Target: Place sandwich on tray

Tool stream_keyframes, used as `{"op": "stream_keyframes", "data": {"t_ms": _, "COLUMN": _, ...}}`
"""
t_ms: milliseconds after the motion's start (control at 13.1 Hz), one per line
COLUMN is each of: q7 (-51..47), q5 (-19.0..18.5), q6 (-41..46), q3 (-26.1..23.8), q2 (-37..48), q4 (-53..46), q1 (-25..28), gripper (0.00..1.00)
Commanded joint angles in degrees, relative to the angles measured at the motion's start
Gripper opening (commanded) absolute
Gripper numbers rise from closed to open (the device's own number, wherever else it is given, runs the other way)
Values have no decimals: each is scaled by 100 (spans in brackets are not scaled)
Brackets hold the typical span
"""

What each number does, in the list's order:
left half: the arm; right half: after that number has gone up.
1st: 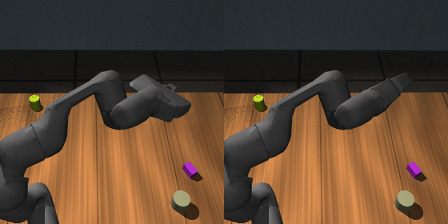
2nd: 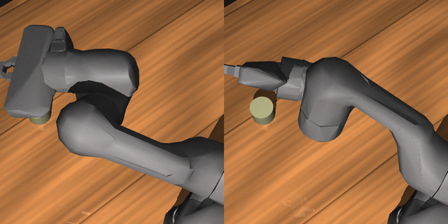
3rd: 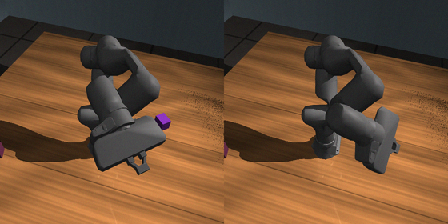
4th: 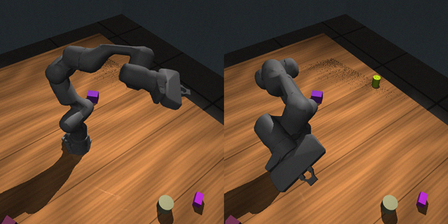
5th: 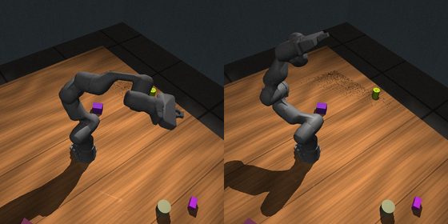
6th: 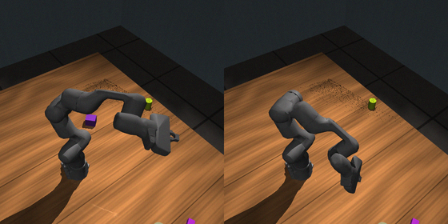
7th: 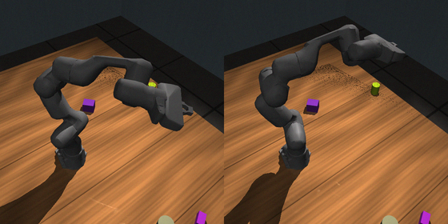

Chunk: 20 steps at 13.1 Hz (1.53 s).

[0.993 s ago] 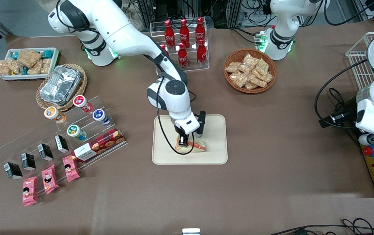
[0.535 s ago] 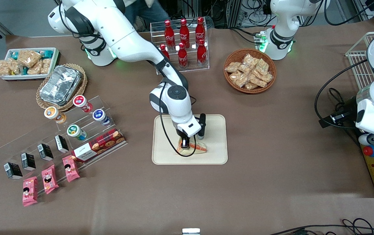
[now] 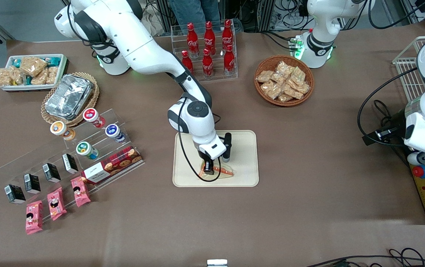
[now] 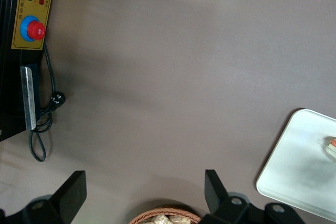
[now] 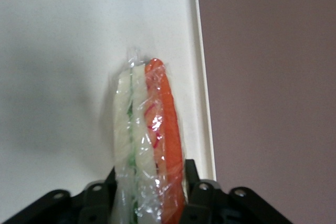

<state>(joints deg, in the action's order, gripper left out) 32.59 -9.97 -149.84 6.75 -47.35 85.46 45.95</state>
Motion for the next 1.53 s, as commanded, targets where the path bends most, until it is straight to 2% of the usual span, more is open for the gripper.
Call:
{"op": "stream_keyframes", "data": {"t_ms": 0, "q7": 28, "q5": -49, "q6": -10, "q3": -33, "q2": -30, "q4": -179, "q1": -43, "gripper": 100}}
{"op": "stream_keyframes", "data": {"t_ms": 382, "q7": 28, "q5": -5, "q6": 331, "q3": -68, "q2": 357, "q4": -100, "q1": -104, "gripper": 100}}
{"op": "stream_keyframes", "data": {"t_ms": 535, "q7": 2, "q5": 475, "q6": 874, "q3": -60, "q2": 690, "q4": -21, "q1": -96, "gripper": 100}}
{"op": "stream_keyframes", "data": {"t_ms": 688, "q7": -129, "q5": 1239, "q6": 1708, "q3": -25, "q2": 1129, "q4": -12, "q1": -104, "gripper": 100}}
{"op": "stream_keyframes", "data": {"t_ms": 764, "q7": -348, "q5": 1373, "q6": 2217, "q3": 10, "q2": 1340, "q4": -21, "q1": -104, "gripper": 100}}
{"op": "stream_keyframes", "data": {"t_ms": 993, "q7": -1295, "q5": 1331, "q6": 3387, "q3": 195, "q2": 1920, "q4": -21, "q1": -113, "gripper": 100}}
{"op": "stream_keyframes", "data": {"t_ms": 1146, "q7": -1938, "q5": 1313, "q6": 4073, "q3": 493, "q2": 2316, "q4": -21, "q1": -113, "gripper": 100}}
{"op": "stream_keyframes", "data": {"t_ms": 1451, "q7": -2414, "q5": 1304, "q6": 4629, "q3": 600, "q2": 3159, "q4": 198, "q1": -892, "gripper": 100}}
